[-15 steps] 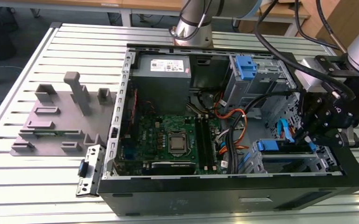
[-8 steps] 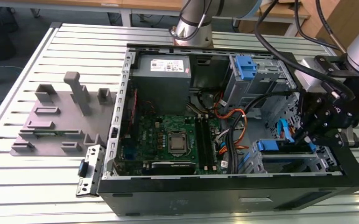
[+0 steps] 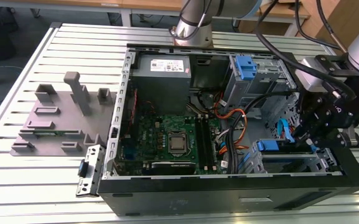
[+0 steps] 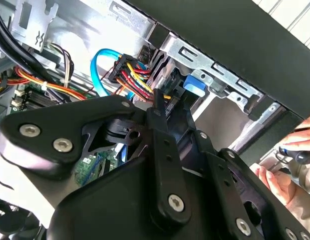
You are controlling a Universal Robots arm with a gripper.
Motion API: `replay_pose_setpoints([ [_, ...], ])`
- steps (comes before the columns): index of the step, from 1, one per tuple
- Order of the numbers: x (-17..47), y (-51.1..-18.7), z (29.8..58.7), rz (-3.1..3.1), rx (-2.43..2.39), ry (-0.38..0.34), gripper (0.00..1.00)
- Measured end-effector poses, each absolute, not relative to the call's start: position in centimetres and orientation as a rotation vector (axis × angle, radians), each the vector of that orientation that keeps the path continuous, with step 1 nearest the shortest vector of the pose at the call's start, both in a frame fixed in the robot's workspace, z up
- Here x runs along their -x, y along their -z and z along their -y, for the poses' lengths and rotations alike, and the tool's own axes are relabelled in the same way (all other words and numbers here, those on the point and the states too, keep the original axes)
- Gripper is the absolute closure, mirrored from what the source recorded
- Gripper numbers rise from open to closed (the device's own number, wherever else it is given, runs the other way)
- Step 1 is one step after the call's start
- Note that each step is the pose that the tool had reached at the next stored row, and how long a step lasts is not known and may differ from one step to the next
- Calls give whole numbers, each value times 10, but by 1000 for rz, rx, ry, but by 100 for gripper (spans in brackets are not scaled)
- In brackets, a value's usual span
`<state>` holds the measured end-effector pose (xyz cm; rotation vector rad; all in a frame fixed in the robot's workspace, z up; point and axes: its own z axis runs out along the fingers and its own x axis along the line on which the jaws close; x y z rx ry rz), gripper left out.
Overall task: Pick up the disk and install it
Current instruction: 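Insert the second disk wire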
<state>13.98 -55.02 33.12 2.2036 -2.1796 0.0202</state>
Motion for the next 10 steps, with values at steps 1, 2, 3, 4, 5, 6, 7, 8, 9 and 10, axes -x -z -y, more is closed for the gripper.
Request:
replay_pose_setpoints([
  [1,-140,-334,550,2180,-2204,-20,70],
  [2,-140,-337,550,2180,-2204,-20,70],
  [3,-140,-340,550,2180,-2204,-20,70],
  [4,-140,-343,550,2180,-2204,-20,70],
  [5,-140,-347,550,2180,-2204,-20,70],
  [6,-140,-351,550,2180,-2204,-20,70],
  [7,-140,-354,550,2180,-2204,-20,70],
  [8,-140,-357,550,2180,-2203,-20,70],
  [9,-140,-359,550,2180,-2204,-20,70],
  [10,-140,-360,550,2180,-2204,-20,70],
])
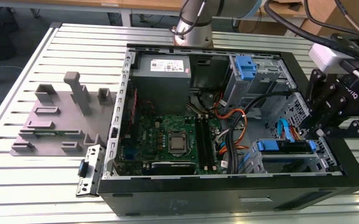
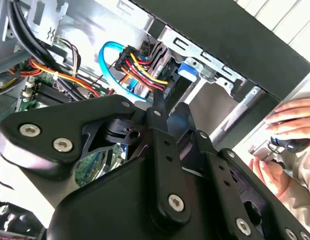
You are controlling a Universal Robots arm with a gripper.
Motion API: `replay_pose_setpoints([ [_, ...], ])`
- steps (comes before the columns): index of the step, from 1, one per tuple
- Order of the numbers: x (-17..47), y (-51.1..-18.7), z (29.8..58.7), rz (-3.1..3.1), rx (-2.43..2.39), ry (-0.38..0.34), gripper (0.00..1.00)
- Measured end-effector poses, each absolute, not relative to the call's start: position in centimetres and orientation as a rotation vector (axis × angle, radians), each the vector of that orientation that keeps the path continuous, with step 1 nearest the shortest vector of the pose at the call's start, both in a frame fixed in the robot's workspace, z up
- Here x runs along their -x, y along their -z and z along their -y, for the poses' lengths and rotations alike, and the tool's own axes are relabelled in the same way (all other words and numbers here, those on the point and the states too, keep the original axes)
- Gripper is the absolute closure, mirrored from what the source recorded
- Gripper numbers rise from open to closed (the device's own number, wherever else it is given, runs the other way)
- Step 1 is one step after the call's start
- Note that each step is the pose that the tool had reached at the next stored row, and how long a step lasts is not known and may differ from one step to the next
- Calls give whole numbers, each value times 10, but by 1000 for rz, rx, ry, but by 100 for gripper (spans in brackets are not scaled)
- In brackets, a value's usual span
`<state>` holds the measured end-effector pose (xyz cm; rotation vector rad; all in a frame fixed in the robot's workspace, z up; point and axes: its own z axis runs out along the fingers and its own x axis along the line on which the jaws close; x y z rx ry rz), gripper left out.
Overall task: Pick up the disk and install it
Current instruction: 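Insert the second disk wire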
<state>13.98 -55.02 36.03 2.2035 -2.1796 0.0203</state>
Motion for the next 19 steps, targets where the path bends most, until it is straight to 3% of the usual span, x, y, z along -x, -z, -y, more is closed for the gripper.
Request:
replay_pose_setpoints([
  [19,-140,-364,550,2189,-2214,1,70],
])
